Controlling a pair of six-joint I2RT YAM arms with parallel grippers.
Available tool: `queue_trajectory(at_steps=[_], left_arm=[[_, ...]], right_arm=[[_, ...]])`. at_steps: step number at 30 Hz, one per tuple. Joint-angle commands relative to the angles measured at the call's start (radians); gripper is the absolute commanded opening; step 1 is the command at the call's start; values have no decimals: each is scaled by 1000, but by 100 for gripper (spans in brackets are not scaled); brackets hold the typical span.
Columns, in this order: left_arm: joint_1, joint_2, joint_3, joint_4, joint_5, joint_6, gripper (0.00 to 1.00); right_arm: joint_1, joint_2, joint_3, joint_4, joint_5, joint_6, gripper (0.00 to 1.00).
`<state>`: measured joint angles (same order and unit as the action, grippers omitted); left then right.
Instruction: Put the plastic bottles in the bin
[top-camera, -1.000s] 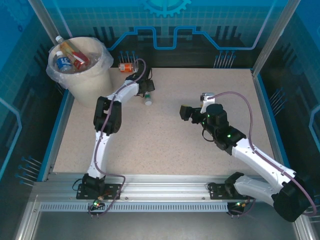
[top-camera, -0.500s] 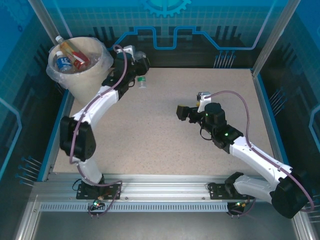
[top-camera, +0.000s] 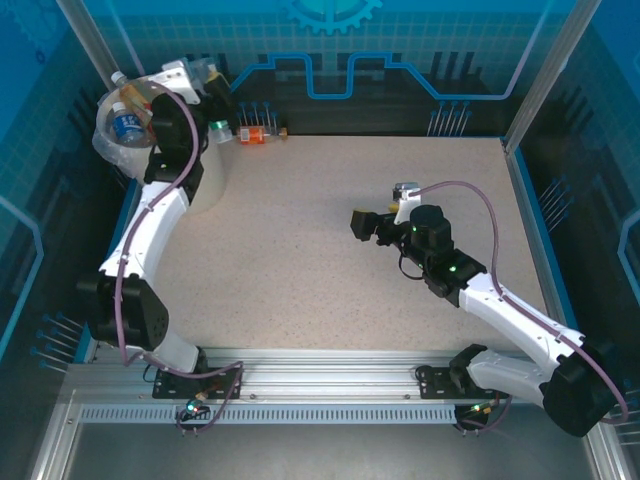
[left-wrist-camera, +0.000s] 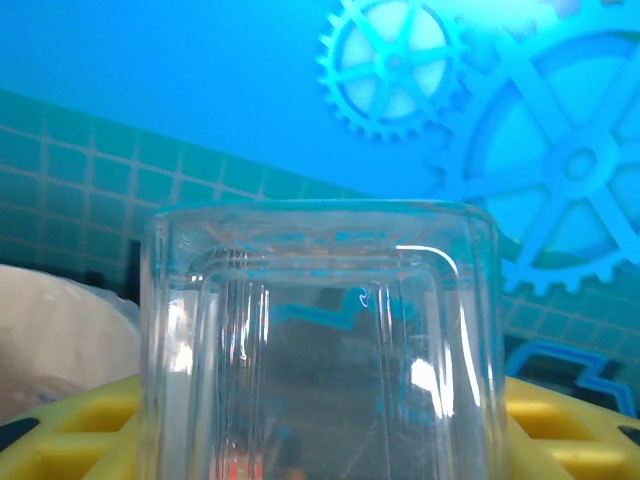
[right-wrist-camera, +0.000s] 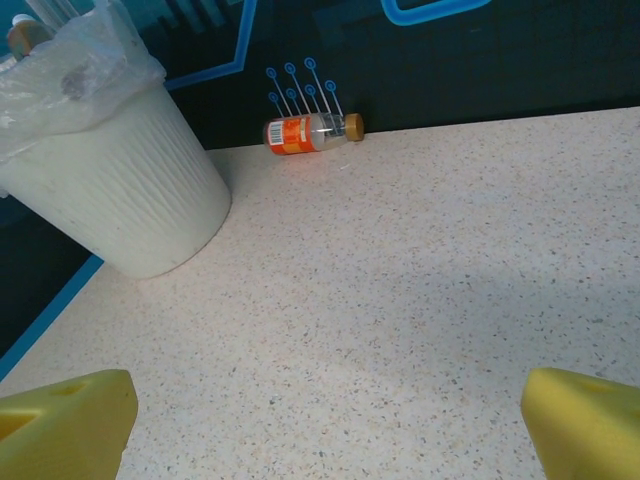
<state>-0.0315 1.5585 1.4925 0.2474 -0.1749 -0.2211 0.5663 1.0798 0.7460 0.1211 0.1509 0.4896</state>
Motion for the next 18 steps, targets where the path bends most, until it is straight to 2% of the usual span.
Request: queue_trajectory(at_steps=[1,5,12,14,16,18], left_arm=[[49,30,76,107,-43,26,53],[96,94,164,79,-59,12,53],[151,210,194,135,-120,13,55],[167,259,241,103,-123,9,57],[177,311,312,27,-119,5,63],[179,352,381,-69,-108,-5,76]], right_arm=[[-2,2,2,25,-22,5,100],[0,-1,5,17,-20,5,100],[1,-12,11,2,-12,0,100],[0,-16,11,-3,-9,0,100],[1,-22,8,-7,-4,0,100],[2,-27,3,-8,7,1,100]])
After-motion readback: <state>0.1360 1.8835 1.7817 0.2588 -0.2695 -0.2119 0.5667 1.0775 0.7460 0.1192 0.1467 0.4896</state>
